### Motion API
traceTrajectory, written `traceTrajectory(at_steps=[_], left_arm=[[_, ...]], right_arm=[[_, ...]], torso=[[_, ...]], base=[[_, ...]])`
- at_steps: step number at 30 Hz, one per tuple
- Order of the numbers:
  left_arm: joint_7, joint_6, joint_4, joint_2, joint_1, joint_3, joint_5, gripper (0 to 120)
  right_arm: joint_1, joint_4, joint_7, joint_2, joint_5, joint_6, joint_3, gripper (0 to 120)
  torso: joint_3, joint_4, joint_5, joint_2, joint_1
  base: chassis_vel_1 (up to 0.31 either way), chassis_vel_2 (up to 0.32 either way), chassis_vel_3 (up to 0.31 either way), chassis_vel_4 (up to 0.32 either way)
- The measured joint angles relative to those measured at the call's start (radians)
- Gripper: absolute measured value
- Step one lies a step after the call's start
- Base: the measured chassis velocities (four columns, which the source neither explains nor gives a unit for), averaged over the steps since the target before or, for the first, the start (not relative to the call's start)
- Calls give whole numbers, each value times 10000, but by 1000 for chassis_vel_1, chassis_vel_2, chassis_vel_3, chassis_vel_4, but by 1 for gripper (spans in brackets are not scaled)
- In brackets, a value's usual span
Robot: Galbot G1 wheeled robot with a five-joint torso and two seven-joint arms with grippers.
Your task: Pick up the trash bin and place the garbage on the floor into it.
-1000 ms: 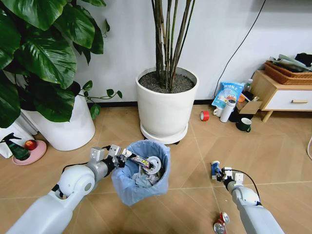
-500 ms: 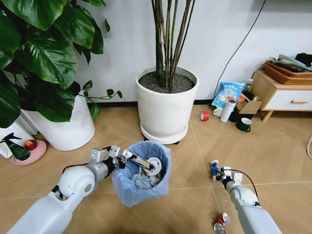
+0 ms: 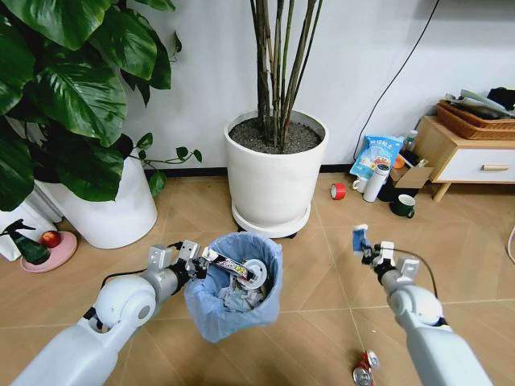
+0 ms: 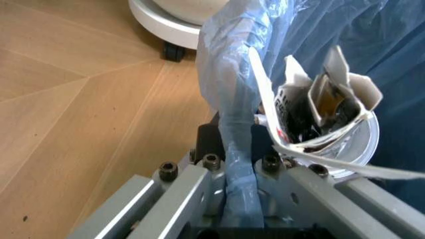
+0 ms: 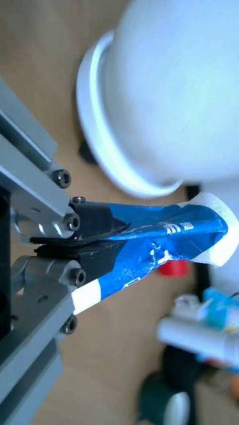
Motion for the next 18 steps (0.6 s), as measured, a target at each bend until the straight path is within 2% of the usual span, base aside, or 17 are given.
traceTrajectory(at_steps=[6,9,16,18], left_arm=[[-20,0,36,-35,-2,87,69,0],[-21,0,35,-36,-2,87,79,0],[-22,10,82,-30,-66,158,79,0],[-22,18,200,17,-265,330,28,0]], right_arm=[[-903,2263,50,-738,299,-175,-114,0],[-1006,2832,43,-933,327,-252,-268,0],[-484,4295,-124,-1543,857,-636,-1073,0],[-76,4758,-389,-1969,1357,-720,-1525,0]], torso=[[0,-2,4,1,0],[0,0,0,1,0],[0,2,-2,1,0],[0,3,0,1,0]], base=[[0,0,0,0],[0,0,0,0],[0,0,0,0],[0,0,0,0]])
